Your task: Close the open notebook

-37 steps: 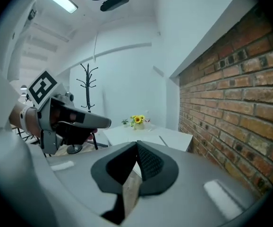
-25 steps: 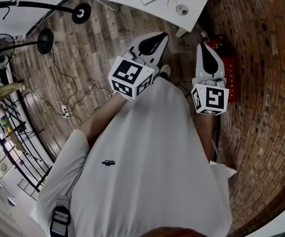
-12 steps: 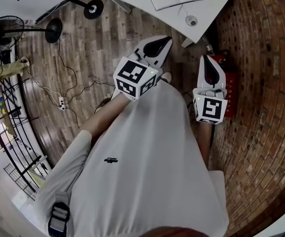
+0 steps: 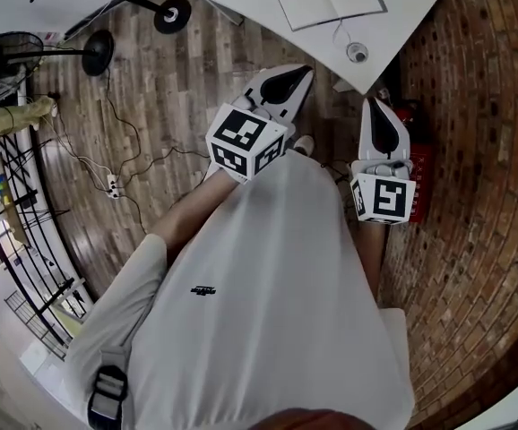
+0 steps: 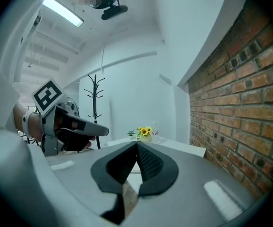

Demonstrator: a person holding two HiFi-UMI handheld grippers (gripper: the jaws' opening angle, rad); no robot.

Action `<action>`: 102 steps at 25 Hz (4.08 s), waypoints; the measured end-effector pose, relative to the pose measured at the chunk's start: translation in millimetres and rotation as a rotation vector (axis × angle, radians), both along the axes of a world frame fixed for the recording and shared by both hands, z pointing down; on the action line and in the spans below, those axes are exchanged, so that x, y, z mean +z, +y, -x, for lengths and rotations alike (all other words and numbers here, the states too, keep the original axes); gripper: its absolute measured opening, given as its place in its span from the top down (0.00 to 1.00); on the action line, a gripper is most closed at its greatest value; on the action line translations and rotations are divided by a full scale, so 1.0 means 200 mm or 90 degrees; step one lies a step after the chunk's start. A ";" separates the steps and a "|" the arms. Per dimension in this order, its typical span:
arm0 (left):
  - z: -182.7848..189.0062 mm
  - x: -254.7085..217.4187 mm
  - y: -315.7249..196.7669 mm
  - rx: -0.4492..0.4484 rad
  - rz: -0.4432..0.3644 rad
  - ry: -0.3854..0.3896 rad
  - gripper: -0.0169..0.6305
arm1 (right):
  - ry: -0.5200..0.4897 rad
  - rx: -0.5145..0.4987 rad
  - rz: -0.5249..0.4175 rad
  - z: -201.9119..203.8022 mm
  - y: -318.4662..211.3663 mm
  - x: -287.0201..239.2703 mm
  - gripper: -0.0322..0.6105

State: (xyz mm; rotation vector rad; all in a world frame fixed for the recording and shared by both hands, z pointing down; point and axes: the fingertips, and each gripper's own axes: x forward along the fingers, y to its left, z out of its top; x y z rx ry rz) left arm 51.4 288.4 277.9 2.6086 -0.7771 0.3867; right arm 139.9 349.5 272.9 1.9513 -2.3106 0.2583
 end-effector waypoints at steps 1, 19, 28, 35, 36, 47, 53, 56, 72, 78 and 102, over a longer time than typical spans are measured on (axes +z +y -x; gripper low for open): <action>0.01 0.00 -0.03 -0.002 0.001 0.001 0.96 | 0.000 -0.001 0.002 0.01 -0.04 0.00 0.93; 0.23 0.09 -0.88 -0.030 0.047 0.025 0.96 | 0.010 -0.011 0.063 0.16 -0.94 0.07 0.93; 0.37 -0.01 -1.31 -0.023 0.041 0.041 0.96 | -0.008 0.005 0.056 0.26 -1.44 -0.02 0.93; 0.45 -0.03 -1.51 -0.044 0.042 0.051 0.96 | 0.004 0.002 0.053 0.30 -1.61 -0.06 0.93; 0.45 -0.03 -1.53 -0.047 0.043 0.052 0.96 | 0.003 0.000 0.056 0.29 -1.62 -0.06 0.93; 0.23 -0.05 -1.60 -0.046 0.036 0.038 0.96 | -0.050 -0.034 0.069 0.09 -1.69 -0.05 0.93; 0.13 -0.03 -1.60 -0.034 0.032 0.026 0.96 | -0.030 -0.067 0.075 0.01 -1.72 -0.04 0.93; 0.09 0.01 -1.58 -0.027 0.041 0.016 0.96 | -0.015 -0.078 0.085 -0.04 -1.72 -0.03 0.93; -0.09 0.13 -1.64 -0.024 0.056 -0.029 0.96 | 0.054 -0.153 0.095 -0.27 -1.86 0.07 0.93; -0.14 0.20 -1.71 -0.033 0.071 -0.042 0.96 | 0.065 -0.185 0.123 -0.39 -1.97 0.17 0.93; -0.33 0.51 -1.68 -0.013 0.144 -0.091 0.96 | 0.041 -0.252 0.249 -0.59 -2.23 0.75 0.86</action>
